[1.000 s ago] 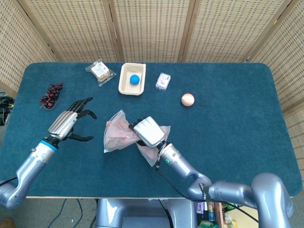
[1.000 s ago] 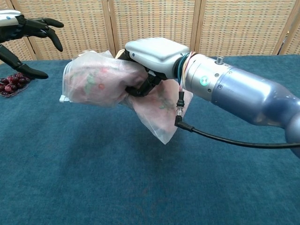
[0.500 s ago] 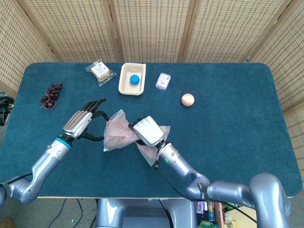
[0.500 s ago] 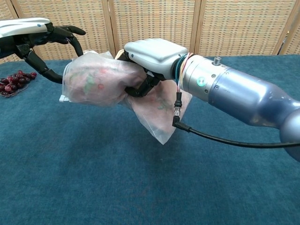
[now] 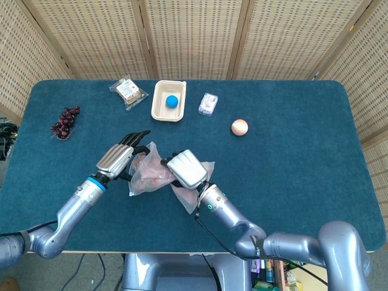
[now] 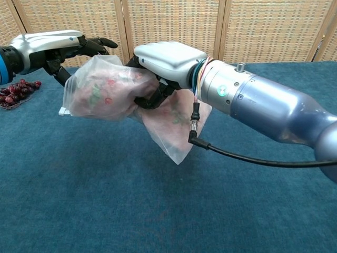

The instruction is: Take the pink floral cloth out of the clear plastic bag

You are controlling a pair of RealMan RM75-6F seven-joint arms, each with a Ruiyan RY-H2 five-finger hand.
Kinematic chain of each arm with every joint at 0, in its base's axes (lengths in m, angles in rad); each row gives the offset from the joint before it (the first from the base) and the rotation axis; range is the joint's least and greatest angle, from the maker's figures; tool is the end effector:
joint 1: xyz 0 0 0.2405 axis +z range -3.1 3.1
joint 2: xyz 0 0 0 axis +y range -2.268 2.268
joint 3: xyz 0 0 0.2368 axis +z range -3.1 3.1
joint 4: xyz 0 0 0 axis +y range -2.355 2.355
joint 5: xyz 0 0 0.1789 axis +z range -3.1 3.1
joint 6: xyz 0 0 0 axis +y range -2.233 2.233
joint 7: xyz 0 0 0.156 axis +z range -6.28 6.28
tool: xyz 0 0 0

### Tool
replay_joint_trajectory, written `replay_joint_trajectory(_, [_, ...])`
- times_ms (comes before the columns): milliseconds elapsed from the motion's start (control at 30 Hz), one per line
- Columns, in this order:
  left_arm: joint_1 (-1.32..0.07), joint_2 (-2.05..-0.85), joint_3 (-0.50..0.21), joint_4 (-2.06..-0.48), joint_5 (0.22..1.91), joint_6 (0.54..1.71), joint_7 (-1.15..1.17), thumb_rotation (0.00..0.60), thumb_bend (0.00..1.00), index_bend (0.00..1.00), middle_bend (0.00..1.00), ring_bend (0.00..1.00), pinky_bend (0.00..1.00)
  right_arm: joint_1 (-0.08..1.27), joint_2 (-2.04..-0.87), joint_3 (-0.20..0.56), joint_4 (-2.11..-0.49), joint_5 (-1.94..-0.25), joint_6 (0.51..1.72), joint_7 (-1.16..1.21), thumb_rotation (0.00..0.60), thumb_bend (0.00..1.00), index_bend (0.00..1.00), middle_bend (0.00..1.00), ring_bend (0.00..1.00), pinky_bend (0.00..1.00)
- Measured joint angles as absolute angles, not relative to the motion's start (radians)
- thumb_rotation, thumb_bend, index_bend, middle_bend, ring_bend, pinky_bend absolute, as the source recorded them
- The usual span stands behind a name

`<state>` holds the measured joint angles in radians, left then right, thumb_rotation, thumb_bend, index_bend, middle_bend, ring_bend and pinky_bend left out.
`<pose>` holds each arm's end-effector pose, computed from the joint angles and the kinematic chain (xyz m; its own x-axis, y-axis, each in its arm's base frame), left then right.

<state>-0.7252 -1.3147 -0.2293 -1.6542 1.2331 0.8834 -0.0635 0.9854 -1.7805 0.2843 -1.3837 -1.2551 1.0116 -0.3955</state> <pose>-0.1146 0.3347 0.0657 0.1814 0.3627 0.9141 0.9250 -0.3785 -0.0333 0.0063 -0.3355 -0.0270 0.3907 -0.0569 0.9188 -0.7081 -0.6563 0.2605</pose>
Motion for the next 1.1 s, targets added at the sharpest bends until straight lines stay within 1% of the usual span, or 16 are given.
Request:
replay_joint_trajectory(33, [-0.728,-1.318,-0.228,-1.655,1.232,0.883,-0.058,0.600,0.07,0.42,0.00,0.00,0.00,0.985,-1.779,0.284,-1.387,-1.254,1.012,-0.398,0.600,0.75,0.53,0.66,0.57,0.65])
replay_joint_trajectory(167, [-0.737,-1.323,-0.224,-1.659,1.228,0.883,-0.039,0.600,0.42,0.52,0.00,0.00,0.00,0.981,-1.773,0.281,-1.394,-1.251,1.012,-0.404,0.600,0.75,0.53,0.66,0.57,0.65])
replay_joint_trajectory(200, [-0.738,-1.323,-0.224,-1.660,1.227,0.883,-0.035,0.600,0.47,0.55,0.00,0.00,0.00,0.980,-1.772,0.281,-1.396,-1.250,1.012,-0.404,0.600,0.76,0.53,0.66,0.57,0.65])
replay_joint_trajectory(300, [-0.743,-1.322,-0.221,-1.664,1.223,0.882,-0.021,0.600,0.50,0.62,0.00,0.00,0.00,0.976,-1.768,0.279,-1.405,-1.243,1.011,-0.404,0.600,0.76,0.53,0.66,0.57,0.65])
replay_joint_trajectory(367, [-0.748,-1.320,-0.217,-1.665,1.224,0.880,-0.005,0.600,0.50,0.64,0.00,0.00,0.00,0.971,-1.764,0.276,-1.415,-1.236,1.008,-0.404,0.600,0.76,0.53,0.66,0.57,0.65])
replay_joint_trajectory(467, [-0.758,-1.317,-0.209,-1.661,1.224,0.874,0.030,0.600,0.51,0.64,0.00,0.00,0.00,0.962,-1.753,0.269,-1.440,-1.225,1.002,-0.405,0.600,0.77,0.53,0.66,0.57,0.65])
replay_joint_trajectory(600, [-0.771,-1.316,-0.201,-1.659,1.220,0.866,0.058,0.600,0.51,0.65,0.00,0.00,0.00,0.952,-1.744,0.260,-1.457,-1.212,1.001,-0.413,0.600,0.82,0.53,0.65,0.57,0.65])
replay_joint_trajectory(700, [-0.775,-1.315,-0.198,-1.661,1.218,0.860,0.058,0.600,0.51,0.65,0.00,0.00,0.00,0.947,-1.741,0.257,-1.463,-1.205,1.001,-0.415,0.600,0.85,0.51,0.56,0.54,0.64])
replay_joint_trajectory(733, [-0.776,-1.315,-0.198,-1.662,1.218,0.859,0.056,0.600,0.51,0.65,0.00,0.00,0.00,0.944,-1.739,0.257,-1.465,-1.200,1.002,-0.417,0.600,0.80,0.47,0.49,0.49,0.62])
replay_joint_trajectory(767, [-0.777,-1.315,-0.197,-1.662,1.220,0.858,0.051,0.600,0.51,0.65,0.00,0.00,0.00,0.941,-1.738,0.257,-1.467,-1.194,1.004,-0.421,0.600,0.73,0.41,0.43,0.43,0.59])
replay_joint_trajectory(800, [-0.777,-1.314,-0.196,-1.662,1.223,0.856,0.046,0.600,0.51,0.65,0.00,0.00,0.00,0.938,-1.736,0.256,-1.470,-1.187,1.005,-0.426,0.600,0.56,0.32,0.33,0.34,0.53])
replay_joint_trajectory(833, [-0.778,-1.313,-0.194,-1.661,1.226,0.855,0.040,0.600,0.51,0.66,0.00,0.00,0.00,0.934,-1.732,0.255,-1.472,-1.176,1.006,-0.434,0.600,0.32,0.21,0.20,0.21,0.42])
replay_joint_trajectory(900, [-0.778,-1.310,-0.190,-1.656,1.235,0.852,0.033,0.600,0.51,0.66,0.00,0.00,0.00,0.929,-1.725,0.253,-1.475,-1.154,1.006,-0.455,0.600,0.03,0.05,0.04,0.04,0.24])
replay_joint_trajectory(933, [-0.778,-1.310,-0.188,-1.652,1.237,0.852,0.033,0.600,0.51,0.66,0.00,0.00,0.00,0.926,-1.718,0.252,-1.478,-1.133,1.004,-0.473,0.600,0.00,0.02,0.01,0.01,0.19])
replay_joint_trajectory(1000, [-0.780,-1.311,-0.185,-1.635,1.232,0.846,0.034,0.600,0.51,0.66,0.00,0.00,0.00,0.918,-1.702,0.252,-1.487,-1.086,0.996,-0.496,0.600,0.00,0.00,0.00,0.00,0.11])
replay_joint_trajectory(1100, [-0.787,-1.319,-0.183,-1.614,1.214,0.833,0.035,0.600,0.51,0.66,0.00,0.00,0.00,0.900,-1.651,0.249,-1.525,-0.981,0.985,-0.529,0.600,0.00,0.00,0.00,0.00,0.05])
